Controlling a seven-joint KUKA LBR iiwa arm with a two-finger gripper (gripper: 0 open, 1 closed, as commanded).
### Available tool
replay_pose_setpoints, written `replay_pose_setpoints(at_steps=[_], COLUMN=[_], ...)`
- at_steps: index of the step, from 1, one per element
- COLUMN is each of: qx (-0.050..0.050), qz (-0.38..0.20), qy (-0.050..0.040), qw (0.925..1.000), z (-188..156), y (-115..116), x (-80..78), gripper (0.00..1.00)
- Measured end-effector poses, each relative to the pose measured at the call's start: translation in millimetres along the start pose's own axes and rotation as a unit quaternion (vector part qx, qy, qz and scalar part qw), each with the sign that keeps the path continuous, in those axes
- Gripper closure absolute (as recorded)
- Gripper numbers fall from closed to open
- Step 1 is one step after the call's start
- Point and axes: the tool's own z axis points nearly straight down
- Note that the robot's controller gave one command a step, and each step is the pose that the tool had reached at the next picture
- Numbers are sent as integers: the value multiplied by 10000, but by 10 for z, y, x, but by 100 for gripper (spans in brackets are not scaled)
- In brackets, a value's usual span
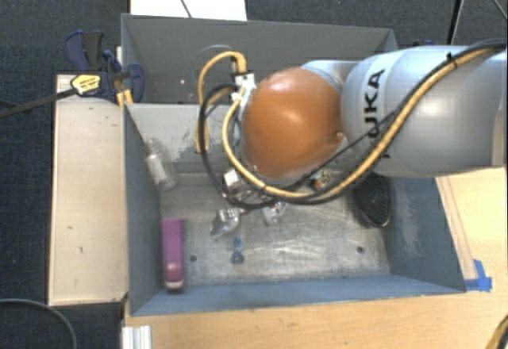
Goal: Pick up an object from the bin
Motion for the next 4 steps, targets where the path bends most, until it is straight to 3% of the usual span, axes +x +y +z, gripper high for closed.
replay_pose_setpoints(at_steps=[1, 2, 3, 4], qx=[-10, -10, -17, -27], qz=[-696, -1751, -1580, -37], qy=[-5, 4, 22, 0], qw=[9976, 9846, 9874, 10000], z=[688, 315, 469, 281], y=[163, -125, -393, -110], x=[968, 343, 771, -191], gripper=[0, 0, 0, 0])
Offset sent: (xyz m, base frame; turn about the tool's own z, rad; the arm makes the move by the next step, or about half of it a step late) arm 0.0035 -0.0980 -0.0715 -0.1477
